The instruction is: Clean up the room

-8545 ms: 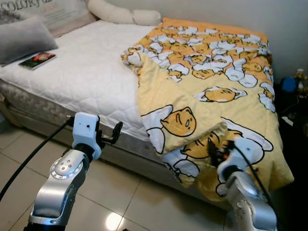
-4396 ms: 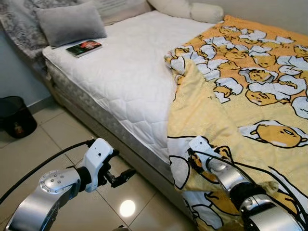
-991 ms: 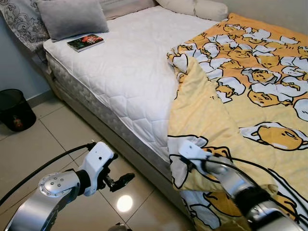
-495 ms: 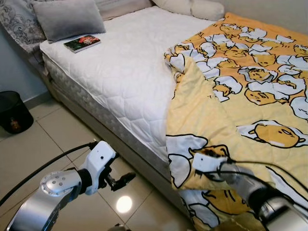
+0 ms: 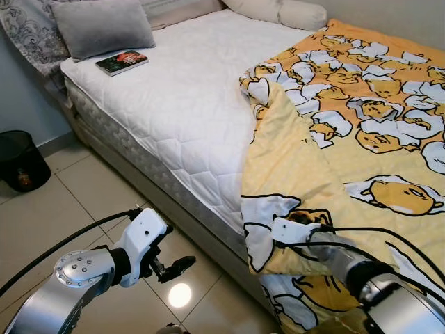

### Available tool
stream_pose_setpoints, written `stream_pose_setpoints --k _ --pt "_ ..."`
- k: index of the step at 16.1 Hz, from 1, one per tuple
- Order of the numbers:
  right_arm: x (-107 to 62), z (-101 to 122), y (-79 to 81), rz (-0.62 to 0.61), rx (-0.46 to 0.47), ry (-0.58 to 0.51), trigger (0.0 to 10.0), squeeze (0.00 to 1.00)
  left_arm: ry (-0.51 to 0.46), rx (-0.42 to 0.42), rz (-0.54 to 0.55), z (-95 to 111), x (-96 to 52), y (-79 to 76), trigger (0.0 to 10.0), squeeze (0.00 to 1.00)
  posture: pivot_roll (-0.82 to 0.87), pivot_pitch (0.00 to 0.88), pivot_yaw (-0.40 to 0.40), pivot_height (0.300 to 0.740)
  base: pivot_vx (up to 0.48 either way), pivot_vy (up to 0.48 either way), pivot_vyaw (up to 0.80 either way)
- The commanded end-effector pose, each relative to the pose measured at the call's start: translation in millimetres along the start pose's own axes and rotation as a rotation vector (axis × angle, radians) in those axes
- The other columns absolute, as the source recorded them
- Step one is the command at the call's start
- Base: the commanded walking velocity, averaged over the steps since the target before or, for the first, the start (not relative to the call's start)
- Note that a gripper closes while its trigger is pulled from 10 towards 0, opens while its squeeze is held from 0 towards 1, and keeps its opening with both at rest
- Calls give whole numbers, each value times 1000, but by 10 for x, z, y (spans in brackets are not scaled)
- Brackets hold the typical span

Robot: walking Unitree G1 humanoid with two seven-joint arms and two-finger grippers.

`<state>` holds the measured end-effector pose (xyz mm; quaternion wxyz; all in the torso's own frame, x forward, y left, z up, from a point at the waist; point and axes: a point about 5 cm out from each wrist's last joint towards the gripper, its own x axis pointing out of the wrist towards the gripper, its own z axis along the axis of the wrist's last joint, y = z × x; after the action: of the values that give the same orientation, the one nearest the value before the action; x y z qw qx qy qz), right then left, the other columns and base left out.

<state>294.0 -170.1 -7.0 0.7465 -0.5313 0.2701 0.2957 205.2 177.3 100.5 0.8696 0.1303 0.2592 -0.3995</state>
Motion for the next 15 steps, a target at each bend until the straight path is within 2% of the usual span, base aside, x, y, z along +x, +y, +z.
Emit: stream_pose_setpoints --k 1,5,12,15 --pt "-2 -2 -43 -6 24 -2 0 0 2 11 -22 18 0 -38 10000 0 147 0 -7 740 0 0 0" --pt "-1 -7 -22 11 88 -5 0 0 -3 8 -48 28 3 -63 10000 0 145 0 -7 740 0 0 0" --pt "-1 -2 -62 12 107 -8 0 0 0 -27 -151 22 -21 -162 10000 0 147 0 -14 740 0 0 0" --pt "-2 -4 -71 10 123 -11 0 0 5 -27 -152 15 -23 -156 10000 0 144 0 -15 740 0 0 0"
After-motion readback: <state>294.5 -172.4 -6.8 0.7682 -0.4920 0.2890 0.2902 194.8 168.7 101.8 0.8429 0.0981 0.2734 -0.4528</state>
